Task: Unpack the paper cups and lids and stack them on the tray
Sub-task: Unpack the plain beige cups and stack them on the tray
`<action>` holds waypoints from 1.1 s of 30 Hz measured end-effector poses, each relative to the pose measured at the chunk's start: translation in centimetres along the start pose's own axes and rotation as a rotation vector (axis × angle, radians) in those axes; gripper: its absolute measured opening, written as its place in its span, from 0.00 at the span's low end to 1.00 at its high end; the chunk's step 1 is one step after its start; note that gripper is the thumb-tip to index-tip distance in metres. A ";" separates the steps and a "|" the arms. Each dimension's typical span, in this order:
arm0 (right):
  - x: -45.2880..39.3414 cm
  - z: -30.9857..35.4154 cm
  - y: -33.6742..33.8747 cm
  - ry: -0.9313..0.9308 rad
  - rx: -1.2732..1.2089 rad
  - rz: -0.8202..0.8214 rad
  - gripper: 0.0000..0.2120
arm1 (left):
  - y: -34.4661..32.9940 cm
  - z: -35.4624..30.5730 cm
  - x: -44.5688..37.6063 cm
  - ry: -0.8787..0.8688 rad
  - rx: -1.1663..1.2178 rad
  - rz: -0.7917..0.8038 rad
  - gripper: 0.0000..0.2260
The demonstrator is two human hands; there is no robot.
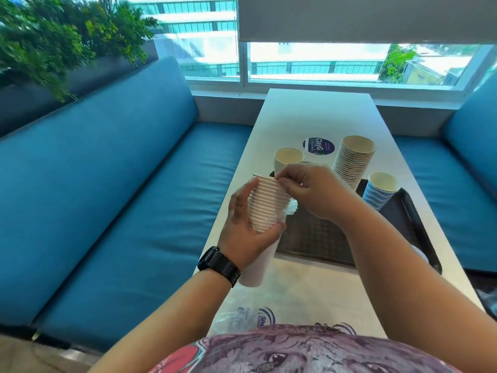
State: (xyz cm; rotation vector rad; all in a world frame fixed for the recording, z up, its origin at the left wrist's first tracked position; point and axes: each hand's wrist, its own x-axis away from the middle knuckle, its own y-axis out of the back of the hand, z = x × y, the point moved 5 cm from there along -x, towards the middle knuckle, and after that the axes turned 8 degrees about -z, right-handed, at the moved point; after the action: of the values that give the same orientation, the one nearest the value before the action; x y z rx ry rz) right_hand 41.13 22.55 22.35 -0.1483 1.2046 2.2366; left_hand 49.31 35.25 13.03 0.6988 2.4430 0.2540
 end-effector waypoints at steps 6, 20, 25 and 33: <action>-0.3 0.1 -0.2 0.086 0.124 -0.042 0.08 | -0.1 -0.3 -0.1 0.031 -0.069 0.035 0.41; -4.1 -0.5 3.4 0.105 0.026 -0.227 0.07 | -0.2 0.7 0.6 0.078 -0.010 0.040 0.39; -7.8 -1.1 5.7 0.150 0.138 -0.367 0.10 | -0.1 1.6 0.7 0.120 -0.028 0.048 0.39; -11.4 -5.2 1.8 0.173 0.401 -0.310 0.11 | -0.2 2.2 0.6 0.139 -0.063 0.040 0.39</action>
State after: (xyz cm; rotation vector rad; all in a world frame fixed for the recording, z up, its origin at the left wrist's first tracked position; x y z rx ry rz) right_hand 48.60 12.66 24.70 -0.3475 1.5784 1.7087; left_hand 50.10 35.47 10.85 0.7249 2.5423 0.4057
